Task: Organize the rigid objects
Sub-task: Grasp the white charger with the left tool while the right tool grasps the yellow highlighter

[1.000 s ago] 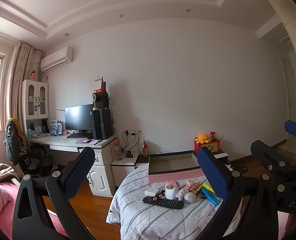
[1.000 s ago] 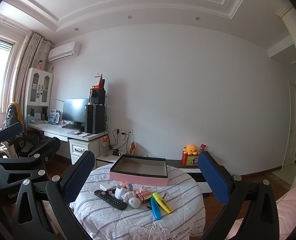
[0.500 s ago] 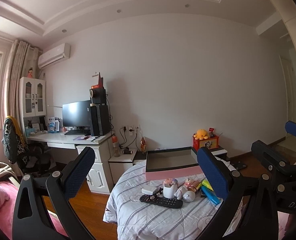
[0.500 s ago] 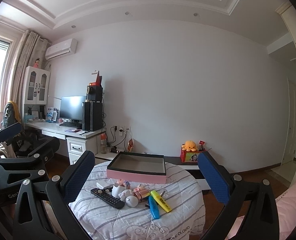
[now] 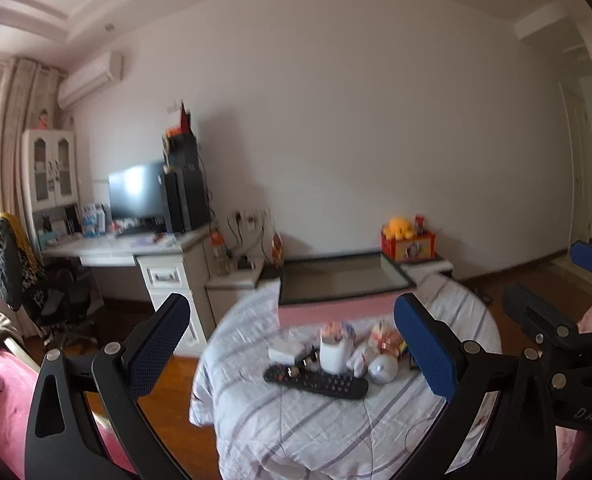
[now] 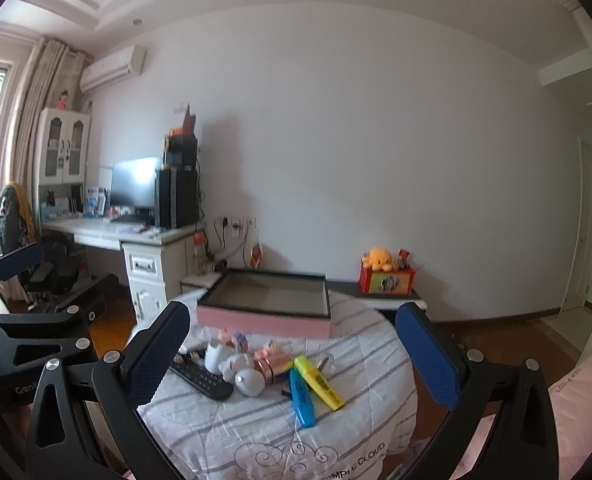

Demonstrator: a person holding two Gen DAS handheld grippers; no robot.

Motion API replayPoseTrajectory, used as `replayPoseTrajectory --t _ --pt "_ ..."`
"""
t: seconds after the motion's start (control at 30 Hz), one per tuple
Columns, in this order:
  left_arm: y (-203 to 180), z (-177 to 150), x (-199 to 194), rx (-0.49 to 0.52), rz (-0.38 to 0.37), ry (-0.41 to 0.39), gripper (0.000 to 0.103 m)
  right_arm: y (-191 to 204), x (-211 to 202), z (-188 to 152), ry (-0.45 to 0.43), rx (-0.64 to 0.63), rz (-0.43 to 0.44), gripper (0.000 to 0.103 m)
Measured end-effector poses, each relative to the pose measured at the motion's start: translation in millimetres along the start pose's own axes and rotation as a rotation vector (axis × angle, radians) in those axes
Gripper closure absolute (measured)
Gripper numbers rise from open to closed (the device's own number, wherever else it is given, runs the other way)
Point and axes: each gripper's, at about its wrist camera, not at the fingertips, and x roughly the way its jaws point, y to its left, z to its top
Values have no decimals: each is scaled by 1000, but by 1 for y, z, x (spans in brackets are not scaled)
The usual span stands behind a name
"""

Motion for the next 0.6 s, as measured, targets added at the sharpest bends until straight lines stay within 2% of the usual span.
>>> replayPoseTrajectory --t 0.23,0.37,0.6 --pt "-13 -50 87 19 -50 241 0 -6 84 -54 224 7 20 0" --pt "-15 -86 133 18 -53 383 0 -13 129 -92 366 13 18 0" --pt "-7 -126 184 -26 -51 561 0 -30 173 -124 507 45 17 0"
